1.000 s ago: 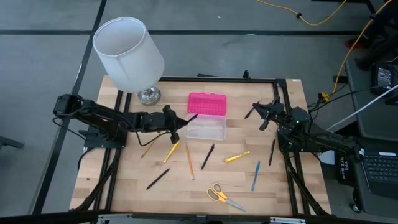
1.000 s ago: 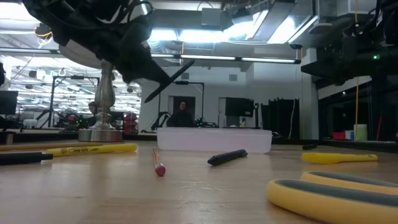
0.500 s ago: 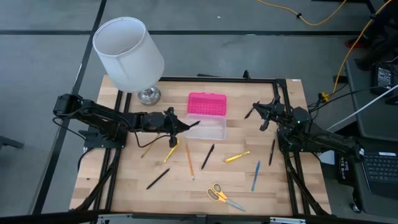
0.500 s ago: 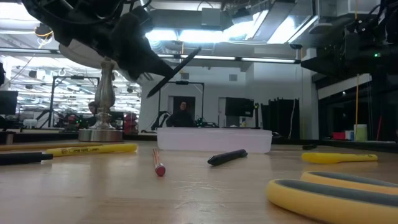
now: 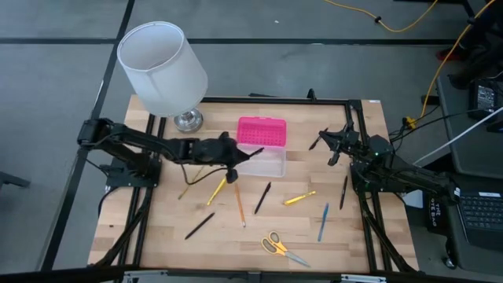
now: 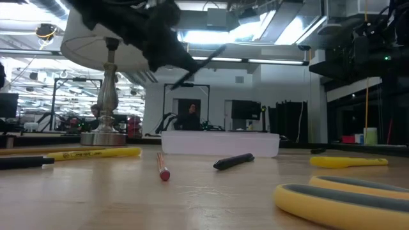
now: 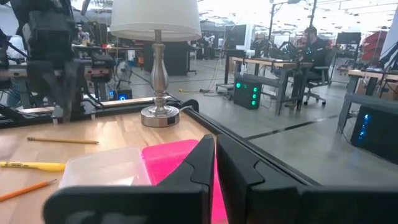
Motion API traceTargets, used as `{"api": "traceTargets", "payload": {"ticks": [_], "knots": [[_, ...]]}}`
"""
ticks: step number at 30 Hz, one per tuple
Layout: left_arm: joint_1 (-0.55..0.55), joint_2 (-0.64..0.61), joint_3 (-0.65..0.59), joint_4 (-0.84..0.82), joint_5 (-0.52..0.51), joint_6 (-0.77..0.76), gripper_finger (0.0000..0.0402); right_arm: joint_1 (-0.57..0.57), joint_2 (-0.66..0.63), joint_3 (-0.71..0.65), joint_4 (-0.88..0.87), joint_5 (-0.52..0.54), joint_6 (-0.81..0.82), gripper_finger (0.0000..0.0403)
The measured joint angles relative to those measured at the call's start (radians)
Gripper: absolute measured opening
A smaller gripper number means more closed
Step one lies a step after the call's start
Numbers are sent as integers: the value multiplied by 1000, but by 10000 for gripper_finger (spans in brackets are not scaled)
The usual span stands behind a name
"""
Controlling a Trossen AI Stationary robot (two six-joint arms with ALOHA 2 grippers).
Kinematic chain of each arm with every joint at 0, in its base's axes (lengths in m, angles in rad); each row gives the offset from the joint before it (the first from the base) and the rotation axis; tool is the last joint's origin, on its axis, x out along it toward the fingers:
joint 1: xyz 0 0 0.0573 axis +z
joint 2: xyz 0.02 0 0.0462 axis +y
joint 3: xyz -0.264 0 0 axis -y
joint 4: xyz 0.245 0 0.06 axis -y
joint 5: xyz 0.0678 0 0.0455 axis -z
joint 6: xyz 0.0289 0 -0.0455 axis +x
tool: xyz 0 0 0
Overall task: Pick & place school supplies into a supply box
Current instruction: Put the black pen into the pink supply box
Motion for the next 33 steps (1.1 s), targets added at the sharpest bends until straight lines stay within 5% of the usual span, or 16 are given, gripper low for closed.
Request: {"api": "traceTargets", "payload": {"ticks": [14,20,33], "knots": [[76,255,407,-469,134,64,13,0,0,0,5,-4,0,23],[97,278,435,-538,165,149,13,0,0,0,5,-115,-53,23],[159,279,404,-537,203,191,13,0,0,0,-4,-120,-58,23]]}}
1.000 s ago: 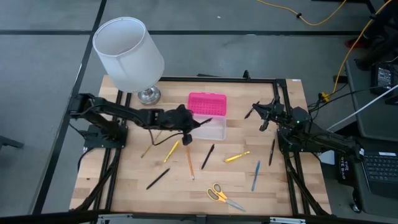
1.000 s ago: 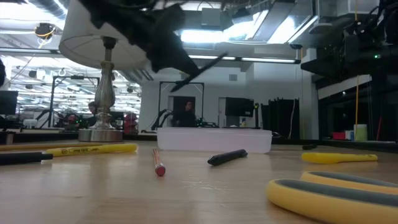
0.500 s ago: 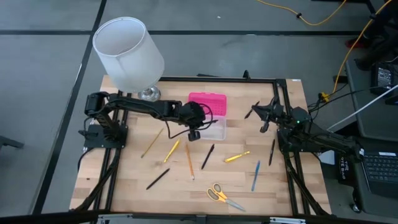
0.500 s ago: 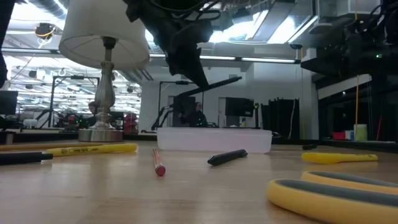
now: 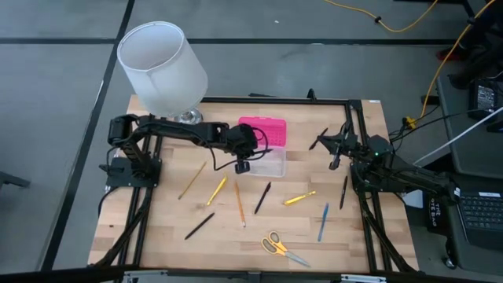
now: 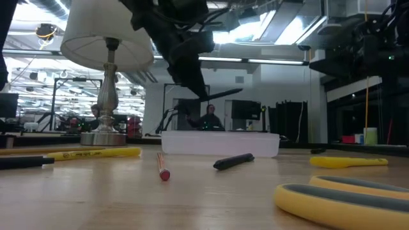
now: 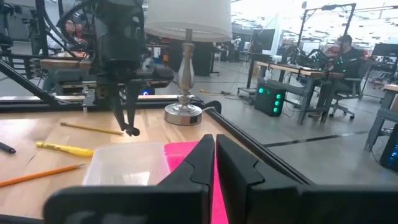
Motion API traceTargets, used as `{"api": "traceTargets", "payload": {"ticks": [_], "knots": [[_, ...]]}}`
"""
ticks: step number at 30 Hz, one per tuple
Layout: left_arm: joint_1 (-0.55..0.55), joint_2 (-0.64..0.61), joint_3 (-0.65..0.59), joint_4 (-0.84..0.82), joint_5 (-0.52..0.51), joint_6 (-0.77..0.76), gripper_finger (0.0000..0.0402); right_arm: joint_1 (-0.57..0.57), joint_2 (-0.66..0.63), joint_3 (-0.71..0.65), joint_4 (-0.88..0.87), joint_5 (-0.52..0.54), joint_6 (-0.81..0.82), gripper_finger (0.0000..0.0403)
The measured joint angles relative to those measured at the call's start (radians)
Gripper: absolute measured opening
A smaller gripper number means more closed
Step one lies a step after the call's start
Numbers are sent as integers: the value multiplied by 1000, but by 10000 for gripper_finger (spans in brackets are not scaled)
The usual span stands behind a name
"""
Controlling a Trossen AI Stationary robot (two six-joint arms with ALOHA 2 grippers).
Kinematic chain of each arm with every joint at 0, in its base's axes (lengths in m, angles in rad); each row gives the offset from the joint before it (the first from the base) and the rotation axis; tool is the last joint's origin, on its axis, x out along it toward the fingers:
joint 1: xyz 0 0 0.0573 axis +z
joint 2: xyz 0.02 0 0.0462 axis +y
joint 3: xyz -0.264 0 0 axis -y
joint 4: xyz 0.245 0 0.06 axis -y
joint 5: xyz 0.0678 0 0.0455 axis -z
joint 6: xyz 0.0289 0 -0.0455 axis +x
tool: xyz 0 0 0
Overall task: Pick & place school supplies into a supply box
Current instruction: Put the black pen into the pink supply box
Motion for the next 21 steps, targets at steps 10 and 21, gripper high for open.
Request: {"api": "traceTargets", "payload": {"ticks": [10,21], "knots": [[19,42,-13,79,41,24,13,0,0,0,-37,0,-29,23],[66,162,-15,129,57,69,13,0,0,0,-43,5,-29,23]]}}
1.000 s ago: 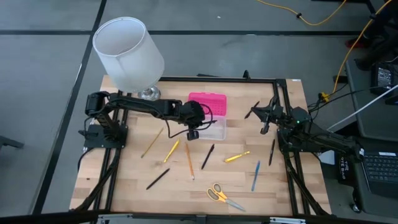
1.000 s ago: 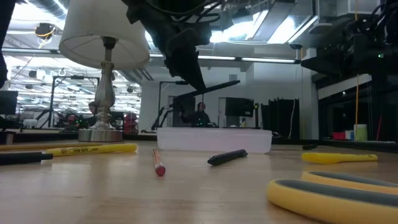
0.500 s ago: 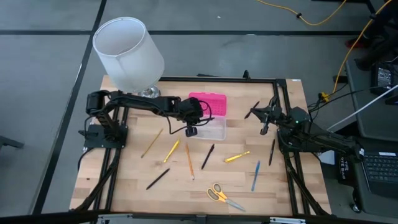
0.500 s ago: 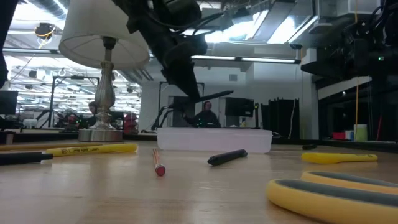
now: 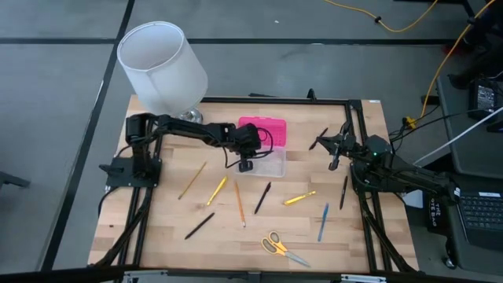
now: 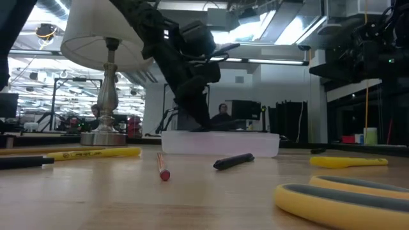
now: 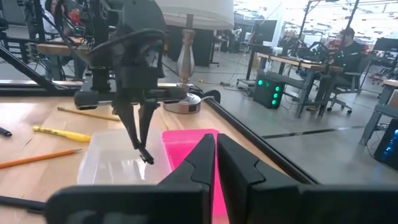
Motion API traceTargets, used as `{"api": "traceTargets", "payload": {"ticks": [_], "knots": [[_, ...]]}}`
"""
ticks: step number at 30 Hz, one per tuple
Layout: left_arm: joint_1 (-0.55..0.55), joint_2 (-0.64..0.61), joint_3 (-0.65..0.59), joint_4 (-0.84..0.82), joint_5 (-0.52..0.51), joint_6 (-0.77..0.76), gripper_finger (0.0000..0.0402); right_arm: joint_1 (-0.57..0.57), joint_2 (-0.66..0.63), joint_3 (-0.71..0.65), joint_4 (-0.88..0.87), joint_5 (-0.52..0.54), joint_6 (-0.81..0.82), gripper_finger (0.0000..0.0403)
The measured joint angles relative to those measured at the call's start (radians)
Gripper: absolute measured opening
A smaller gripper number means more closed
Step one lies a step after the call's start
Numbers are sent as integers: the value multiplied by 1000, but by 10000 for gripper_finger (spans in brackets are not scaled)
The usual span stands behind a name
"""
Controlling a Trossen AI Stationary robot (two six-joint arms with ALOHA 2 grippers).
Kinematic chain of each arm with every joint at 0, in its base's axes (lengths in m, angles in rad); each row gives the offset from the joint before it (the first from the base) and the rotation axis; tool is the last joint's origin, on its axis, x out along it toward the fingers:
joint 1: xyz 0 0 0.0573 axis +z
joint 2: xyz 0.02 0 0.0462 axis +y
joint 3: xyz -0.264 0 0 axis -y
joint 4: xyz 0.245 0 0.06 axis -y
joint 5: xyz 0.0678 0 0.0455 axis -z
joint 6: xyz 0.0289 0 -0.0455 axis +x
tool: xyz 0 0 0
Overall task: Pick & place school supplies into a supply box
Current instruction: Put the black pen into the pink supply box
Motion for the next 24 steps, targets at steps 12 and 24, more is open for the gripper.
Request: {"api": "traceTargets", "payload": {"ticks": [12,24], "knots": [[17,15,0,34,-1,28,13,0,0,0,-3,2,0,23],[17,73,0,75,0,21,19,0,0,0,-7,2,0,23]]}}
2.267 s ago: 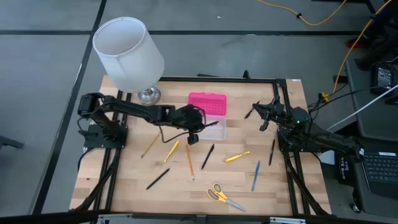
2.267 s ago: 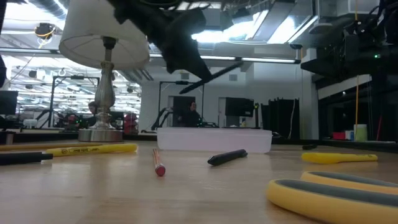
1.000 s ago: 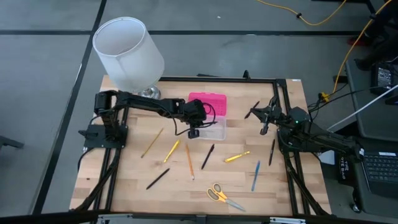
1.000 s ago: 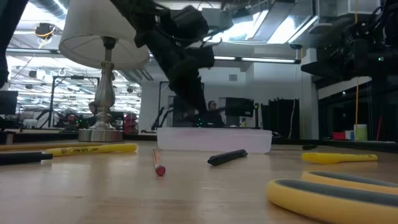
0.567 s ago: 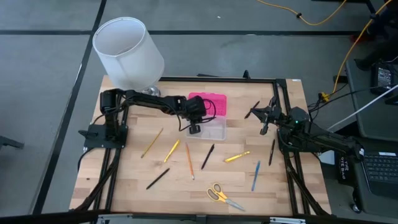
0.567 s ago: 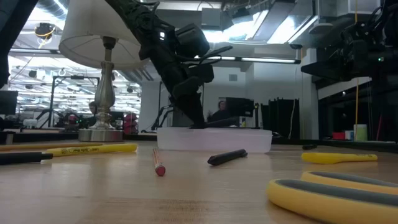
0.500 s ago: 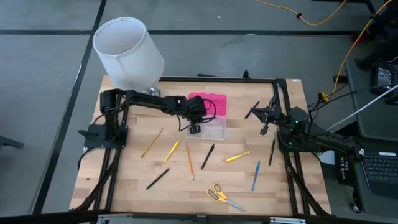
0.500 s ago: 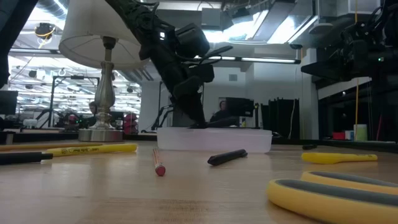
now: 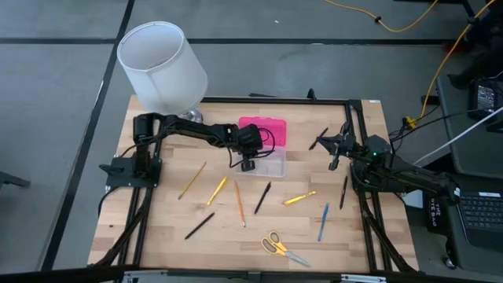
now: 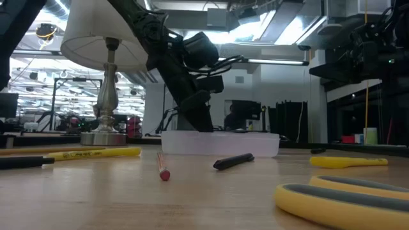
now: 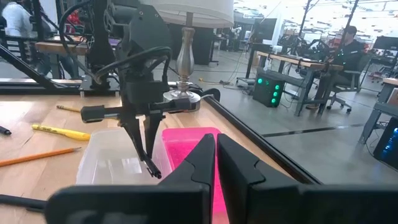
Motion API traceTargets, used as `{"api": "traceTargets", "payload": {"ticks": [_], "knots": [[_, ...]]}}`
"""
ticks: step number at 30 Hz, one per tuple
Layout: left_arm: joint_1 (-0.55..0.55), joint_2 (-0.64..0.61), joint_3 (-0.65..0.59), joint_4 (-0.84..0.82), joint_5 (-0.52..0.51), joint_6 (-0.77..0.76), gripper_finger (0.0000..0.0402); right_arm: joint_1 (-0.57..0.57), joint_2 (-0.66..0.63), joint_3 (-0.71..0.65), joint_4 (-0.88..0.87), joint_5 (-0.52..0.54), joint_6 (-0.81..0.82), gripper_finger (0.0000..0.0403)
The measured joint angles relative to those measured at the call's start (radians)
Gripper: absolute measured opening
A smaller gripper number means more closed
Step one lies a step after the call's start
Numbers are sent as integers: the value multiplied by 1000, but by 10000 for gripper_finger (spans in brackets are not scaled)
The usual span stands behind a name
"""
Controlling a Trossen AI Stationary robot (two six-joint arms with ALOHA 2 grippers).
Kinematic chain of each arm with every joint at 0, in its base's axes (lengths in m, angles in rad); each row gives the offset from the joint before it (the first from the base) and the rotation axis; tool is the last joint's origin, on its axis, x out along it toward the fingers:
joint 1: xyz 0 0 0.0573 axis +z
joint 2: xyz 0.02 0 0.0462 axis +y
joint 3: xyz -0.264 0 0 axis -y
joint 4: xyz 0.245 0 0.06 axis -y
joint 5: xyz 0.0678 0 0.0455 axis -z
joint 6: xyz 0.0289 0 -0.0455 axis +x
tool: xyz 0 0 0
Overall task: Pick & place school supplies into a supply box
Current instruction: Put the black pen into the pink supply box, then put the yellow pen into the pink supply box
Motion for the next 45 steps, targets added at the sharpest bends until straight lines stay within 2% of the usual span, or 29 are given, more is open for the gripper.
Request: {"api": "traceTargets", "payload": {"ticks": [8,21,25,33,40,45], "knots": [[-8,0,0,25,2,0,58,0,0,0,0,0,3,23],[-25,-9,0,25,-14,-10,86,0,0,0,0,0,5,23],[-45,-43,22,23,-46,-41,97,0,0,0,3,0,24,23],[-92,-137,41,-12,-124,34,109,0,0,0,5,-1,61,23],[-136,-246,37,-101,-144,-17,103,0,0,0,9,-8,114,23],[-189,-324,-12,-122,-288,-48,91,0,0,0,9,-9,75,21]]}}
